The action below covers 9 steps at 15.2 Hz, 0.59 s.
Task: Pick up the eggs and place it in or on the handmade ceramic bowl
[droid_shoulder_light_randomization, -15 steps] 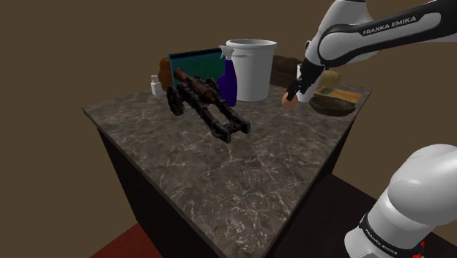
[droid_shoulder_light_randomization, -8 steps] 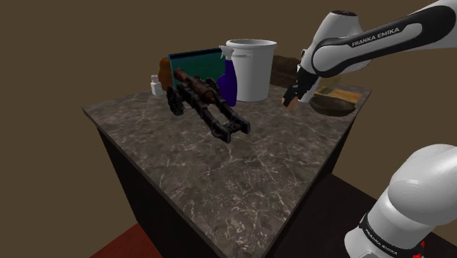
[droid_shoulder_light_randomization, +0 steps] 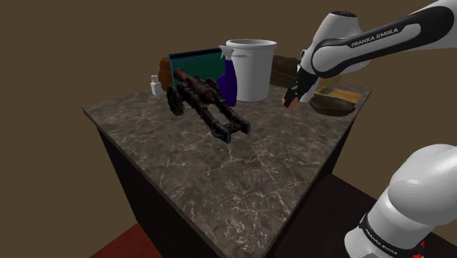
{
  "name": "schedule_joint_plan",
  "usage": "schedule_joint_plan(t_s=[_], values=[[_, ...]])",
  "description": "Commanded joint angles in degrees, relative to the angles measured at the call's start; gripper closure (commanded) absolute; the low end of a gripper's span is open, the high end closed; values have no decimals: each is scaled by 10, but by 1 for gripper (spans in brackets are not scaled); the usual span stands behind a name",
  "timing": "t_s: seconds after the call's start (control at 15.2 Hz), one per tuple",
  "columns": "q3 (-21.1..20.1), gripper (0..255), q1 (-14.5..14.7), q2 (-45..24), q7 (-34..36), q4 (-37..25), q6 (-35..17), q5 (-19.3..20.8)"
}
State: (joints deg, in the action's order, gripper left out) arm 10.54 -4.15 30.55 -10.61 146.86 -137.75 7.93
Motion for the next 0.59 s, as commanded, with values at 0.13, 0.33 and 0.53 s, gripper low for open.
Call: schedule_joint_plan(t_s=[0.13, 0.33, 0.53], values=[[0, 255, 0, 0, 0, 0, 0, 0], [0, 255, 0, 0, 0, 0, 0, 0], [-1, 255, 0, 3, 0, -6, 8, -1]])
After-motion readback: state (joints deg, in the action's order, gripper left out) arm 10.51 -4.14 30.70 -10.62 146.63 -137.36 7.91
